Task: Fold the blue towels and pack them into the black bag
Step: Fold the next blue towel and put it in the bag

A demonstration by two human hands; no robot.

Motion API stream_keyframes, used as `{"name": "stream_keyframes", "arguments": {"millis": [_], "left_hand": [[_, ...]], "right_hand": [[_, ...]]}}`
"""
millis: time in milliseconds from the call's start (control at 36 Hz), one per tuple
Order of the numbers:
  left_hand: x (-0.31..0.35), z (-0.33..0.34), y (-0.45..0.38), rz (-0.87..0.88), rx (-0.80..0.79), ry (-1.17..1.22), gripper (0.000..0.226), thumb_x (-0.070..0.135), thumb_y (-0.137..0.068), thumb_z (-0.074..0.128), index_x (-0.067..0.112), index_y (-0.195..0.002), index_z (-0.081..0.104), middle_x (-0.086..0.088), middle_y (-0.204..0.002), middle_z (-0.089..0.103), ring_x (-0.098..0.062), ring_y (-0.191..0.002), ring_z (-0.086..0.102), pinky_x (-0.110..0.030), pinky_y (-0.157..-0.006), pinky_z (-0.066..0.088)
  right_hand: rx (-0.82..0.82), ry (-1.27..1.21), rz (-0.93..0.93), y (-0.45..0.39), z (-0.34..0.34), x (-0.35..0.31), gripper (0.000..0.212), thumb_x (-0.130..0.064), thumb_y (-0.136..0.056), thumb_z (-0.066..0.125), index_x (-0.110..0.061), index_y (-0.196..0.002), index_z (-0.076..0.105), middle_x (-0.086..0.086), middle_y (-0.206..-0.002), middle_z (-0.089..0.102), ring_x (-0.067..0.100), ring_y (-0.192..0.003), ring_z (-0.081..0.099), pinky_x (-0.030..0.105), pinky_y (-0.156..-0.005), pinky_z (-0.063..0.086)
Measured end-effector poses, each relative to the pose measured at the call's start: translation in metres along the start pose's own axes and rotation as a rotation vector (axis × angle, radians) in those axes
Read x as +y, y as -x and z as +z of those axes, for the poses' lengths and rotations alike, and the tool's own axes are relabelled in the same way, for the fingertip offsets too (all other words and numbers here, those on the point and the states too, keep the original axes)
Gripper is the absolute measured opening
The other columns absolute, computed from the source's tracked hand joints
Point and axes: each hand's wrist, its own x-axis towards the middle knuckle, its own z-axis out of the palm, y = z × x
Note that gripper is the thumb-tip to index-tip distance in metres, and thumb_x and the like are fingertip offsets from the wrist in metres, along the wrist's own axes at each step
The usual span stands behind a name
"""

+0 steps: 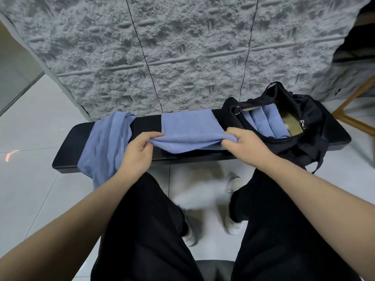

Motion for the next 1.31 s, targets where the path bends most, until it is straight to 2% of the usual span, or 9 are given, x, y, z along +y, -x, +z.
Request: {"name": "stream_keyframes", "arguments": {"millis": [194, 306, 417, 500, 611, 833, 944, 1139, 1306], "left_hand": [[0.005, 0.002, -0.002, 0.164, 0.018, 0.006, 0.046, -0.015, -0.089, 0.033, 0.013, -0.111, 0.063, -0.011, -0.105, 0.062, 0.006, -0.083, 0.053, -0.006, -0.076, 0.040], [-0.001, -0.003, -0.001, 0.221, -0.179, -0.286, 0.045, 0.033, -0.086, 0.033, 0.022, -0.120, 0.060, 0.006, -0.097, 0.050, -0.011, -0.091, 0.050, -0.029, -0.077, 0.042], [0.000, 0.001, 0.002, 0.376, -0.286, -0.659, 0.060, 0.064, -0.077, 0.063, 0.037, -0.129, 0.051, 0.017, -0.101, 0.045, -0.007, -0.089, 0.053, -0.025, -0.064, 0.034], [0.000, 0.004, -0.004, 0.342, -0.349, -0.875, 0.042, 0.052, -0.086, 0.062, 0.031, -0.122, 0.056, 0.010, -0.105, 0.050, -0.018, -0.086, 0.062, -0.030, -0.059, 0.040], [0.006, 0.005, -0.011, 0.257, -0.334, -0.869, 0.017, 0.034, -0.092, 0.053, 0.026, -0.079, 0.046, 0.007, -0.087, 0.038, -0.021, -0.071, 0.053, -0.031, -0.053, 0.029], [0.010, 0.007, -0.009, 0.316, -0.310, -0.767, 0.021, 0.036, -0.085, 0.062, 0.022, -0.076, 0.048, 0.009, -0.084, 0.046, -0.014, -0.080, 0.046, -0.030, -0.061, 0.032], [0.008, 0.007, -0.009, 0.286, -0.361, -0.729, 0.016, 0.027, -0.082, 0.064, 0.013, -0.081, 0.055, 0.004, -0.084, 0.054, -0.020, -0.080, 0.052, -0.035, -0.063, 0.041], [0.011, 0.013, -0.007, 0.160, -0.387, -0.720, 0.033, 0.003, -0.089, 0.050, 0.020, -0.070, 0.028, 0.001, -0.068, 0.040, -0.024, -0.064, 0.043, -0.033, -0.055, 0.027], [0.010, 0.013, -0.010, 0.154, -0.363, -0.628, 0.038, -0.001, -0.085, 0.053, 0.020, -0.071, 0.024, 0.001, -0.070, 0.037, -0.023, -0.063, 0.039, -0.033, -0.055, 0.027]], "right_hand": [[0.045, 0.002, 0.027, -0.010, 0.003, -0.004, 0.024, -0.010, -0.085, 0.056, -0.027, -0.082, 0.039, 0.004, -0.069, 0.052, 0.025, -0.060, 0.051, 0.035, -0.055, 0.040], [0.016, 0.050, 0.065, -0.016, 0.004, -0.006, 0.023, -0.010, -0.093, 0.048, -0.029, -0.107, 0.046, -0.003, -0.088, 0.061, 0.012, -0.055, 0.061, 0.026, -0.051, 0.048], [-0.056, 0.065, 0.071, -0.017, 0.008, -0.007, 0.020, -0.015, -0.094, 0.046, -0.028, -0.103, 0.058, -0.012, -0.097, 0.066, 0.025, -0.072, 0.064, 0.043, -0.067, 0.057], [-0.128, 0.131, 0.042, -0.014, 0.007, -0.010, 0.011, -0.035, -0.089, 0.053, -0.037, -0.099, 0.057, -0.007, -0.096, 0.067, 0.018, -0.080, 0.062, 0.037, -0.075, 0.052], [-0.333, 0.505, -0.075, -0.010, 0.006, -0.016, 0.048, -0.065, -0.076, 0.062, -0.044, -0.117, 0.050, -0.013, -0.097, 0.062, 0.014, -0.087, 0.059, 0.035, -0.078, 0.051], [-0.384, 0.804, -0.066, -0.017, 0.015, -0.010, 0.020, -0.022, -0.091, 0.051, -0.028, -0.108, 0.061, -0.002, -0.095, 0.046, 0.025, -0.080, 0.050, 0.034, -0.066, 0.039], [-0.318, 0.848, -0.161, -0.017, 0.015, -0.003, 0.020, -0.016, -0.089, 0.055, -0.018, -0.105, 0.065, 0.003, -0.106, 0.048, 0.027, -0.094, 0.049, 0.039, -0.079, 0.043], [-0.306, 0.642, -0.076, -0.020, 0.014, -0.006, 0.030, -0.007, -0.083, 0.058, -0.029, -0.079, 0.038, -0.001, -0.087, 0.052, 0.028, -0.082, 0.053, 0.040, -0.069, 0.045], [-0.235, 0.550, -0.094, -0.017, 0.009, -0.010, 0.013, -0.008, -0.081, 0.051, -0.019, -0.086, 0.046, 0.000, -0.083, 0.052, 0.027, -0.080, 0.052, 0.040, -0.069, 0.044]]}}
